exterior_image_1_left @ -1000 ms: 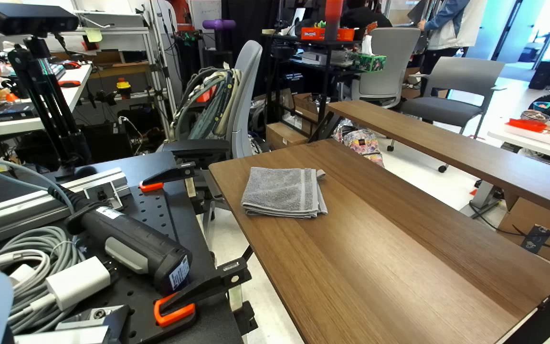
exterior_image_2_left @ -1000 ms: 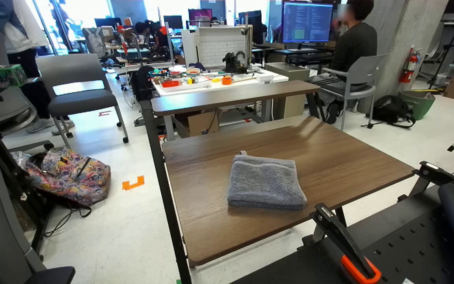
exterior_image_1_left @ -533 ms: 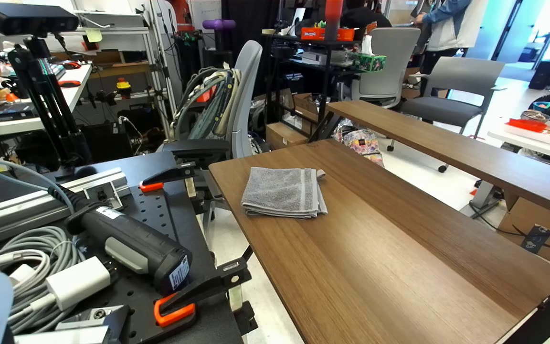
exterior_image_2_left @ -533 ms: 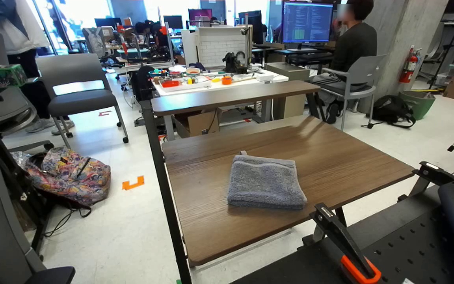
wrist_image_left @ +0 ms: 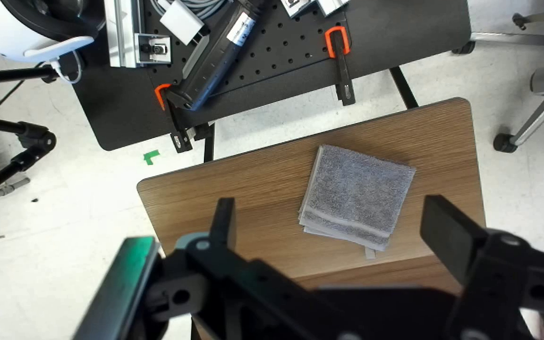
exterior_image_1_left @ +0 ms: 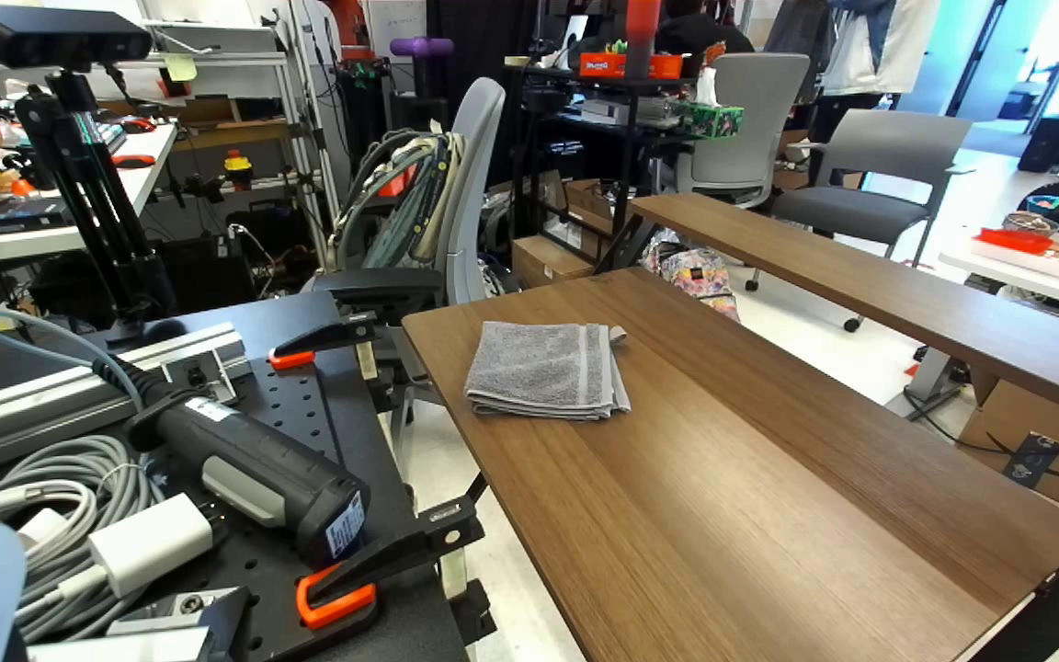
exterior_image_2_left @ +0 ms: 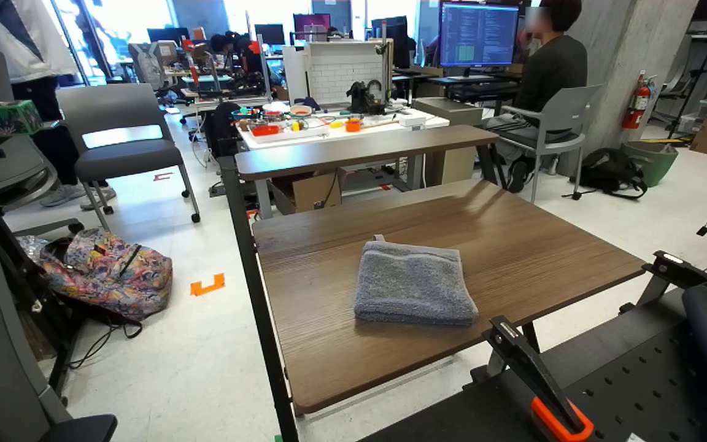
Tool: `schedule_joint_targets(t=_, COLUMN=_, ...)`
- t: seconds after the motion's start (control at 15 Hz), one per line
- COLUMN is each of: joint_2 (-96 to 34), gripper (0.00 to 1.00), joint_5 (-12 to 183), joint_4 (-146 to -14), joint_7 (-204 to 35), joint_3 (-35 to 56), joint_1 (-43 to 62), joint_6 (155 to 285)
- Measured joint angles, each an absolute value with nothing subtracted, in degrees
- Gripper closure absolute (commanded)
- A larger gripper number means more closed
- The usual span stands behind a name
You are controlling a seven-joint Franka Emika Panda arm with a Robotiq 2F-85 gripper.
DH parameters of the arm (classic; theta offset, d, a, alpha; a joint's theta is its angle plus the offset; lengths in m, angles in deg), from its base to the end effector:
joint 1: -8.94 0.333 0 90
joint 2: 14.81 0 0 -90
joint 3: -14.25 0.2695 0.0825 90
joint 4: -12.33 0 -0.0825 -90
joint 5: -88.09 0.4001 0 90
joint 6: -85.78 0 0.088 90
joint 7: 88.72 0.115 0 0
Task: Move the grey towel to the right
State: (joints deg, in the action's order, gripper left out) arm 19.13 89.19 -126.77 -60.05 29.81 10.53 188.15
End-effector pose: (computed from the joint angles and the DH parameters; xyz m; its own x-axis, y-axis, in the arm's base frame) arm 0.3920 0.1223 0.4499 0.9677 -0.2521 0.0065 -0.2503 -0.9571 0.1463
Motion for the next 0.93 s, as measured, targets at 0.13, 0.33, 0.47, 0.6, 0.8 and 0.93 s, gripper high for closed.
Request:
schedule_joint_targets(t=0.13, joint_2=19.1, gripper=0.0, joint_5=89.2, joint_4=-126.8, joint_7=-60.0, joint_3=29.8, joint_1=10.5, joint_6=188.2)
schedule_joint_targets(t=0.33, joint_2=19.1, gripper=0.0, joint_5=89.2, joint_4=-126.8, joint_7=-60.0, joint_3=29.8, joint_1=10.5, joint_6=188.2)
schedule_joint_targets(t=0.47, joint_2=19.0, gripper=0.0, joint_5=89.0, joint_4=-127.2, joint_7=-60.0, joint_3=29.8, joint_1=10.5, joint_6=188.8)
schedule_joint_targets(t=0.6, joint_2=17.8, gripper=0.0, joint_5=88.9, joint_4=-127.7, joint_7=-59.2, joint_3=29.9, joint_1=10.5, joint_6=191.3)
schedule_joint_targets(t=0.8, joint_2=13.4, gripper=0.0, joint_5=88.4, joint_4=-128.3, joint_7=-56.4, joint_3=30.3, joint_1=10.5, joint_6=197.8)
schedule_joint_targets(t=0.93, joint_2=9.1, gripper=0.0, joint_5=87.3, joint_4=-128.2, joint_7=-54.3, joint_3=30.4, joint_1=10.5, joint_6=202.1)
